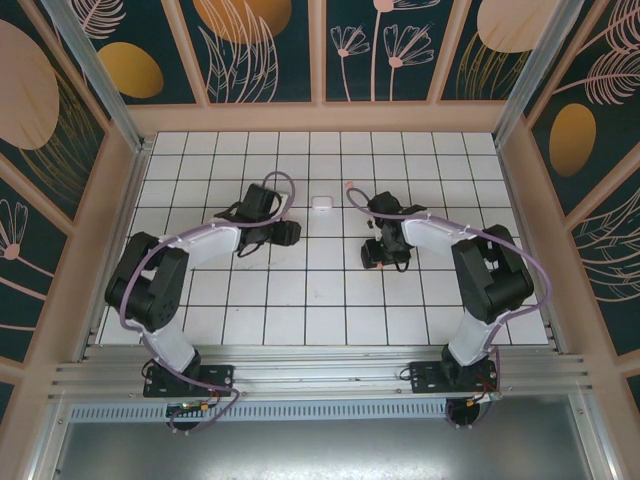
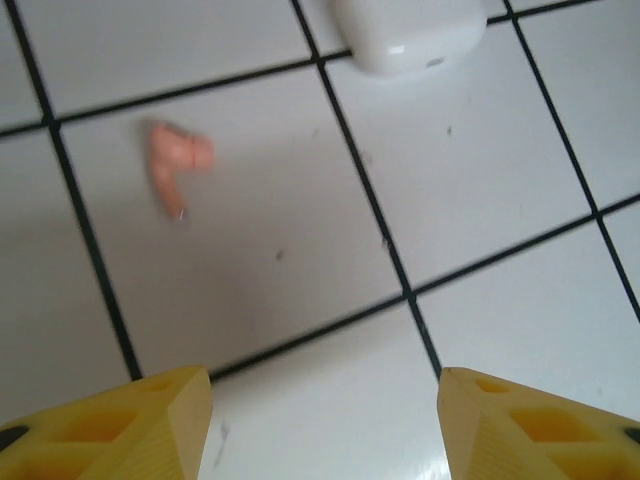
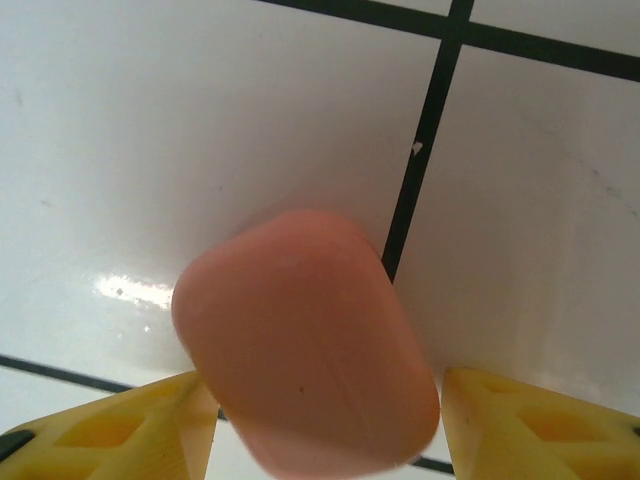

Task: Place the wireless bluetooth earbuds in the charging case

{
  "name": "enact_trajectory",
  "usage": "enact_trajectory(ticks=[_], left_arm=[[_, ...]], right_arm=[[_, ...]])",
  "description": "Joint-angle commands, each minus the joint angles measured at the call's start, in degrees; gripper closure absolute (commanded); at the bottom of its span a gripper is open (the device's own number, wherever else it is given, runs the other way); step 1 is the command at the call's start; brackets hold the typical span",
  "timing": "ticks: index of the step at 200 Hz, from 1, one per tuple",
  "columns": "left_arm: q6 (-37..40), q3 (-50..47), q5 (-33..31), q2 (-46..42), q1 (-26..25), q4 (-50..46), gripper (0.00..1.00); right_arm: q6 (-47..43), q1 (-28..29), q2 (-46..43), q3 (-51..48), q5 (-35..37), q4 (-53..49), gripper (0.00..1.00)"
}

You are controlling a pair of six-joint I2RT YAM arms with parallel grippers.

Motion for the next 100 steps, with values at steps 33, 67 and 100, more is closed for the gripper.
enact_trajectory(ticks=[33, 67, 100], left_arm=[[-2.7, -4.7, 0.0, -8.9, 0.0, 4.5, 0.39], [-3.6, -5.9, 4.6, -11.3, 0.0, 7.4, 0.39], [-4.5, -7.6, 10.0, -14.3, 0.0, 10.3, 0.39]], right_arm=[[-2.7, 1.8, 3.9, 1.3, 3.1, -0.9, 0.42], [-4.4, 3.0, 3.9, 1.3, 5.1, 0.0, 0.52], [-6.9, 6.1, 0.8, 0.6, 6.5, 2.7, 0.61]])
